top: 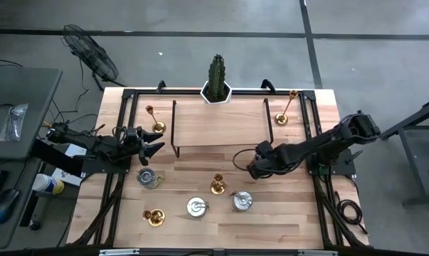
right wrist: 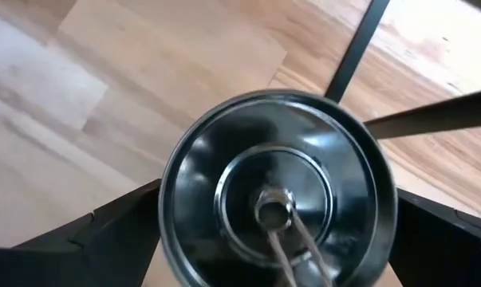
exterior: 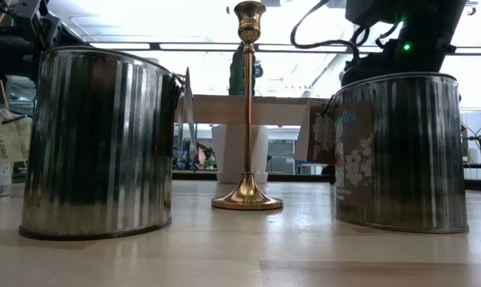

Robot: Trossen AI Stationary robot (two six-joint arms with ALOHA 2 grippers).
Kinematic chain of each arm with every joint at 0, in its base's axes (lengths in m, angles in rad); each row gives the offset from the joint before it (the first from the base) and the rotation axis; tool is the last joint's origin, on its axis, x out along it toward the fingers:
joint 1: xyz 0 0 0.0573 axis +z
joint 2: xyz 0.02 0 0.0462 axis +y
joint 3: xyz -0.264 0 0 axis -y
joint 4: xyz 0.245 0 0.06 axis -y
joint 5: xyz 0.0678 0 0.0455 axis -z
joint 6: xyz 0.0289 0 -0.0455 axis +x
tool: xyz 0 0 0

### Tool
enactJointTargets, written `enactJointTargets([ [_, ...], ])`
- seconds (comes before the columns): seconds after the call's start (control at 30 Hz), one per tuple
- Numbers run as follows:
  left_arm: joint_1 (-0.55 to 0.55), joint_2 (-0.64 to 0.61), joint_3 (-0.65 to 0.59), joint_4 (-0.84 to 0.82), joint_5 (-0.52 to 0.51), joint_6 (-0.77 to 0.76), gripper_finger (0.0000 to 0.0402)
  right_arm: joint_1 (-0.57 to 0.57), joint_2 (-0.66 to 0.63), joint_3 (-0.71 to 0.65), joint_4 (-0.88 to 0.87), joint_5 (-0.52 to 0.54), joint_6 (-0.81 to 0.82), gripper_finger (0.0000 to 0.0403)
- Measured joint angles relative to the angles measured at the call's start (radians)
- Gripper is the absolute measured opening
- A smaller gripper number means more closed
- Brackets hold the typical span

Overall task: Pick & Place candle stick holders
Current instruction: Put the silver scented candle can on the shelf

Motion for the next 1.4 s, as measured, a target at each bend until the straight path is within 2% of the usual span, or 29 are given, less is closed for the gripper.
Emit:
enactJointTargets([
  [0.27,0.0,0.0,0.0,0.0,0.0,0.0,0.0245,0.001,0.031,0.0,0.023,0.005,0.018,0.0395],
  [0.5,0.0,0.0,0.0,0.0,0.0,0.0,0.0245,0.001,0.033,0.0,0.025,0.006,0.053,0.035],
  [0.77,0.0,0.0,0.0,0.0,0.0,0.0,0.0245,0.001,0.033,0.0,0.025,-0.01,0.067,0.0361],
  [0.97,0.0,0.0,0.0,0.0,0.0,0.0,0.0245,0.005,0.033,0.002,0.025,-0.046,0.063,0.0348],
  [1.4,0.0,0.0,0.0,0.0,0.0,0.0,0.0245,0.033,0.029,0.004,0.049,-0.152,-0.131,0.0348],
])
